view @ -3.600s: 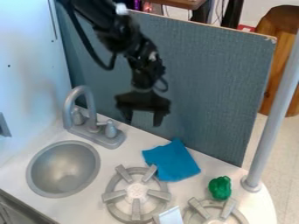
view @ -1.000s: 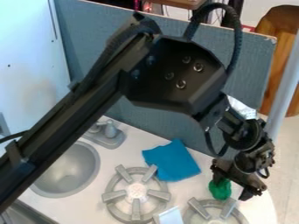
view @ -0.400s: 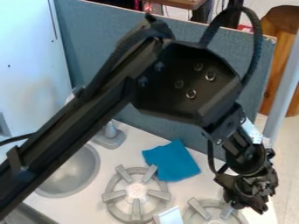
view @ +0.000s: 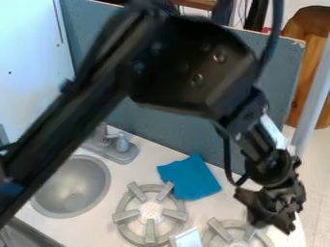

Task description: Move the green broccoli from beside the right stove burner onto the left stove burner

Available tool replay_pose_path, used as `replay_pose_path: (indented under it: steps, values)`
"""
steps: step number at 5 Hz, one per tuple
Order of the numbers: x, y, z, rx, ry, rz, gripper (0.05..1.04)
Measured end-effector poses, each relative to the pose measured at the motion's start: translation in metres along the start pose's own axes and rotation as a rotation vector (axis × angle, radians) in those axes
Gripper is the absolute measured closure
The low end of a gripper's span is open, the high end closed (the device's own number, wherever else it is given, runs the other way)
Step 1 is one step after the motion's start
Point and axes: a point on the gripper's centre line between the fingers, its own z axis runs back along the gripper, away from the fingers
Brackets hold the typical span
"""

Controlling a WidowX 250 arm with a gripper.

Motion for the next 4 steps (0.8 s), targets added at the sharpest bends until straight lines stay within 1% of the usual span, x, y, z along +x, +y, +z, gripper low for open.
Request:
replay_pose_path:
  steps: [1,2,3,4]
  values:
    - [0.016,0.016,0.018,-0.053,-0.012,0.072,0.810]
    - [0.021,0.021,0.019,-0.084,0.003,0.068,0.541]
    - [0.048,0.014,0.026,-0.110,-0.049,0.024,0.246]
    - [0.041,0.010,0.005,-0.104,-0.028,-0.021,0.066]
